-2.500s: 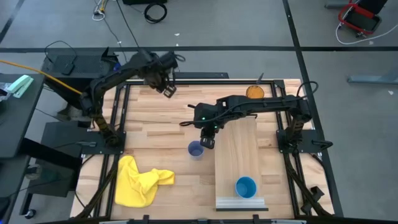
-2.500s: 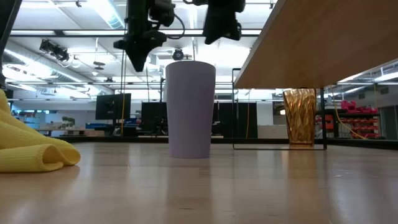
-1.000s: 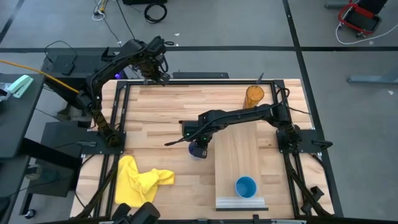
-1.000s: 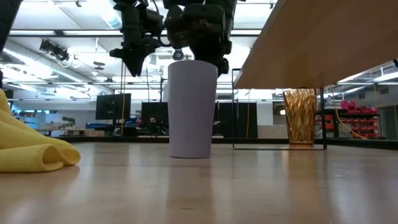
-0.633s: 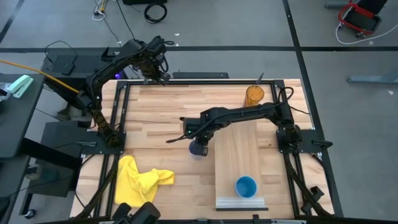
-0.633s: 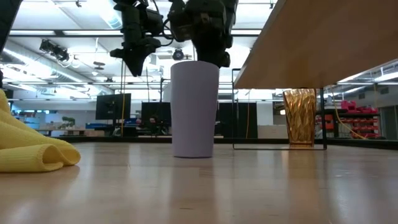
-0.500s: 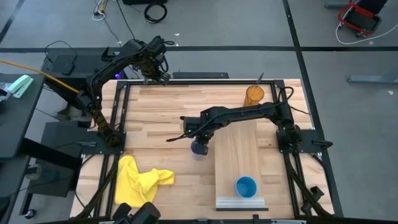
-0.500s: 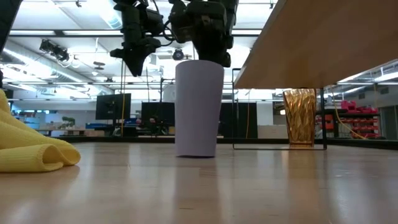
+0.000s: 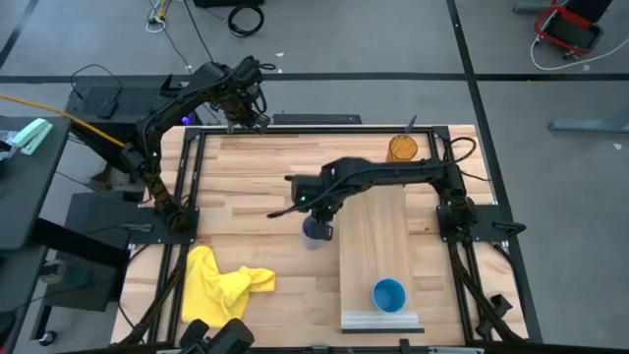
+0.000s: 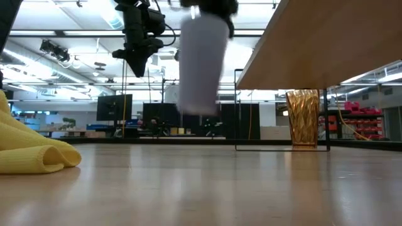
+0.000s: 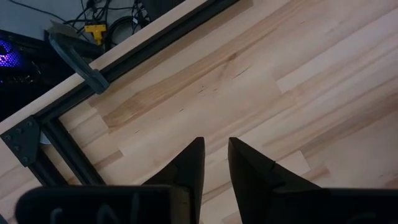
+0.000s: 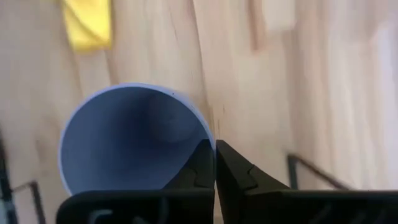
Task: Stack small to large cups/mugs on shelf
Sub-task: Put the purple cup onto the shelf
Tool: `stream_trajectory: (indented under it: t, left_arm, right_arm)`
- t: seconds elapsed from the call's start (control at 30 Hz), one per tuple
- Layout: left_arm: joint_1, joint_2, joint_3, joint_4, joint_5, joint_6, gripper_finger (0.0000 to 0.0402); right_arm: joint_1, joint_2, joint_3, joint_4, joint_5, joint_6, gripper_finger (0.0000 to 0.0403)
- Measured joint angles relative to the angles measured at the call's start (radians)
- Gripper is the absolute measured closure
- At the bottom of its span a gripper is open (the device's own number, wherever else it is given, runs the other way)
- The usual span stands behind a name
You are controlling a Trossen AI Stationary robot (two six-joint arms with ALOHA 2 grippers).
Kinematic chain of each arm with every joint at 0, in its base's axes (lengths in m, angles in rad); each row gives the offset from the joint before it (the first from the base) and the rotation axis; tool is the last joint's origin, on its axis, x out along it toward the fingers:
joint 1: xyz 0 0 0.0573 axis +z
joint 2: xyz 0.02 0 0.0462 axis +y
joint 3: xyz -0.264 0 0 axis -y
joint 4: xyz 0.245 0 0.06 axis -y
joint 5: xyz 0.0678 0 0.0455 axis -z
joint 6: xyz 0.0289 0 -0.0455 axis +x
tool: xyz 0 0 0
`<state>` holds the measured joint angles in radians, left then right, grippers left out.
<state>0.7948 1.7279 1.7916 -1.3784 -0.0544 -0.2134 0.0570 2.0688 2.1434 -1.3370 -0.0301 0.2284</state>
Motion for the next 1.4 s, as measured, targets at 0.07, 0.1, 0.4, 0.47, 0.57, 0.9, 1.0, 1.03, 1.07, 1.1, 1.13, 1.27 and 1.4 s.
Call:
stream_trajectory:
  t: [0.07,0.1,0.4,0.47,0.57,0.9,1.0,1.03,1.07,1.1,1.13,1.27,1.4]
  left_arm:
    - [0.0,0.0,0.0,0.0,0.0,0.0,0.0322]
    - [0.0,0.0,0.0,0.0,0.0,0.0,0.0323]
    - [0.0,0.0,0.0,0.018,0.0,0.0,0.0331]
    - [0.0,0.001,0.0,0.024,0.0,0.0,0.033]
    - [0.0,0.001,0.0,0.026,0.0,0.0,0.0329]
    - [0.0,0.002,0.0,0.024,0.0,0.016,0.0334]
    - [0.0,0.002,0.0,0.024,0.0,0.016,0.0336]
    - [0.0,0.002,0.0,0.024,0.0,0.016,0.0337]
    - [0.0,0.002,0.0,0.024,0.0,0.016,0.0338]
    - [0.0,0.002,0.0,0.024,0.0,0.016,0.0339]
    - [0.0,0.002,0.0,0.024,0.0,0.016,0.034]
    - [0.0,0.002,0.0,0.024,0.0,0.016,0.0338]
    - [0.0,0.002,0.0,0.024,0.0,0.016,0.034]
  right_arm:
    - [0.0,-0.001,0.091,-0.043,0.004,-0.002,0.04]
    - [0.0,-0.001,0.14,-0.085,0.004,-0.002,0.04]
    - [-0.009,-0.169,0.171,-0.243,0.004,0.022,0.0402]
    - [-0.008,-0.215,0.171,-0.23,0.009,0.05,0.0402]
    - [0.006,-0.281,0.171,-0.236,0.015,0.105,0.0402]
    - [0.156,-0.48,-0.003,-0.234,0.085,0.301,0.0402]
    - [0.201,-0.537,-0.114,-0.235,0.112,0.367,0.0402]
    - [0.212,-0.554,-0.148,-0.235,0.117,0.386,0.0402]
    - [0.221,-0.569,-0.18,-0.235,0.126,0.407,0.0402]
    - [0.228,-0.58,-0.21,-0.235,0.132,0.424,0.0402]
    - [0.234,-0.59,-0.236,-0.235,0.135,0.434,0.0402]
    - [0.258,-0.608,-0.316,-0.235,0.142,0.469,0.0402]
    - [0.282,-0.609,-0.363,-0.234,0.139,0.477,0.0402]
